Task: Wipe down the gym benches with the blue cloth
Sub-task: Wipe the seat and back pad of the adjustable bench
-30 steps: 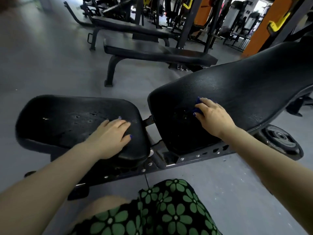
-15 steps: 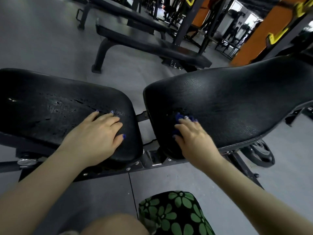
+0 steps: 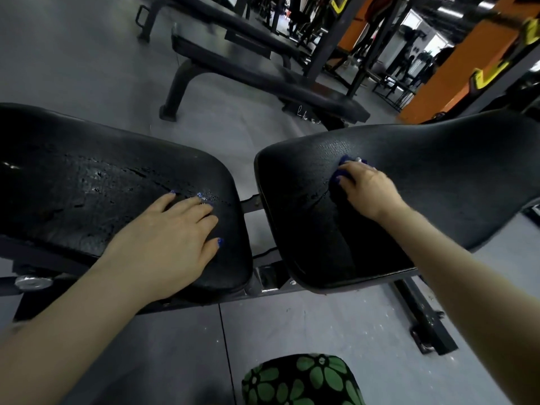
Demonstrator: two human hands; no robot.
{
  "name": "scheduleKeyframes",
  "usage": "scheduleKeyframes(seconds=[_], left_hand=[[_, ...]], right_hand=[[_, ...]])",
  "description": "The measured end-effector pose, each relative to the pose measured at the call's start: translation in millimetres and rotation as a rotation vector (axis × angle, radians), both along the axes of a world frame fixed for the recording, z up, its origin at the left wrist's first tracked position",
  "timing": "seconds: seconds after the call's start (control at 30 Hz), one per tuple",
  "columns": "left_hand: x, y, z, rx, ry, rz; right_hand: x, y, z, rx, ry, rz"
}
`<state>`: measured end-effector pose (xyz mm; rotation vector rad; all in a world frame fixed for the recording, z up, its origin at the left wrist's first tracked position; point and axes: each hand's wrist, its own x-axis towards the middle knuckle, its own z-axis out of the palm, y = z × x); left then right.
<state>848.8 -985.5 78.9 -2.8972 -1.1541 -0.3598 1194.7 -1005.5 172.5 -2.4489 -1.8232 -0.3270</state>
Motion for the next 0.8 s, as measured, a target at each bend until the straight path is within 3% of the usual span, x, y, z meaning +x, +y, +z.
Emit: scheduleKeyframes(seconds=[0.1, 0.23, 0.3, 0.4, 0.53, 0.8], left_hand=[[-0.4, -2.2, 0.6, -0.009, -0.003, -0.001], [0.3, -1.2, 1.2, -0.012, 0.002, 0.007], [0.2, -0.7, 0.7, -0.020, 0.008, 0.002], [0.7, 0.5, 0.0, -0.015, 0.011, -0.007], [1.1, 1.0, -1.5, -0.010, -0.006, -0.011], [1.3, 0.8, -2.7, 0.021, -0.012, -0.005]], right_hand=[[-43.8, -10.9, -32.5, 0.007, -0.034, 0.202], [-65.4, -44.5, -35.6, -0.223, 0.016, 0.536], [-43.6, -30.0, -21.5, -0.269, 0.013, 0.522], [-6.4, 14.2, -5.4, -0.150, -0.005, 0.349], [-25.3, 71.4, -22.2, -0.059, -0.012, 0.162], [-91.9, 91.4, -59.2, -0.118, 0.044, 0.404]])
